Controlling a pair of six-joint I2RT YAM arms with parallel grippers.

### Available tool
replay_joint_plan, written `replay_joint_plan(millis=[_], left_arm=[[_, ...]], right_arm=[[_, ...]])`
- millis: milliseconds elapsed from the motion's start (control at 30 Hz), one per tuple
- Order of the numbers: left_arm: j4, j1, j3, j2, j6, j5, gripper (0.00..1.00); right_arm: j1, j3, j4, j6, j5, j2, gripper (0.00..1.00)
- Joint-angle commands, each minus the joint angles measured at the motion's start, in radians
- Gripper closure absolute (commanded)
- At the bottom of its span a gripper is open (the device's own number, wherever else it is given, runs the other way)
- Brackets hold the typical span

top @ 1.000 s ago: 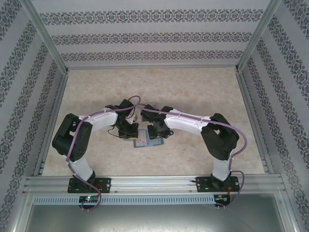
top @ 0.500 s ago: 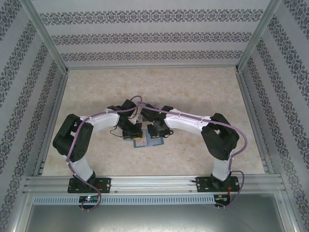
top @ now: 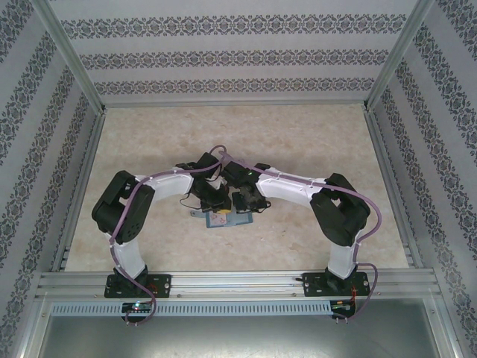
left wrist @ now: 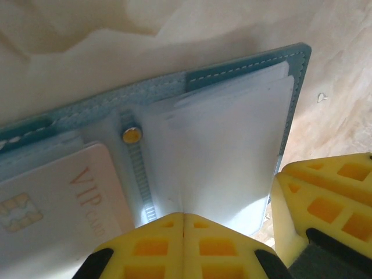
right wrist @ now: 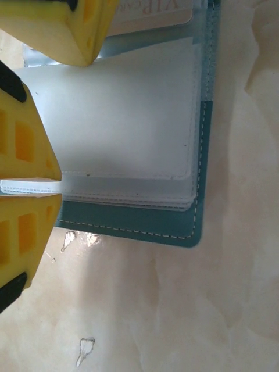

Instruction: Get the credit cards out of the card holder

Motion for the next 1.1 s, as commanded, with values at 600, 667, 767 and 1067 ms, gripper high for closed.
replay_joint_plan(millis=[600, 667, 767, 1067], left_arm=[[0.022, -0.026, 0.034, 0.008, -0.005, -0.001, 0.99], [0.010, -0.026, 0.035, -0.011, 0.001, -0.016, 0.99], [-0.039, -0.025, 0.046, -0.042, 0.020, -0.067, 0.99], [-0.148, -0.007, 0.035, -0.130, 0.064, -0.180, 0.99]], right_arm=[[-0.044, -0.148, 0.272, 0.105, -0.243, -0.053, 0.88], [-0.045, -0.156, 0.283, 0.108, -0.247, -0.045, 0.88], [-0.049, -0.165, 0.294, 0.111, -0.255, -0.042, 0.88], [-0.050, -0.157, 0.305, 0.114, -0.275, -0.054, 0.88]])
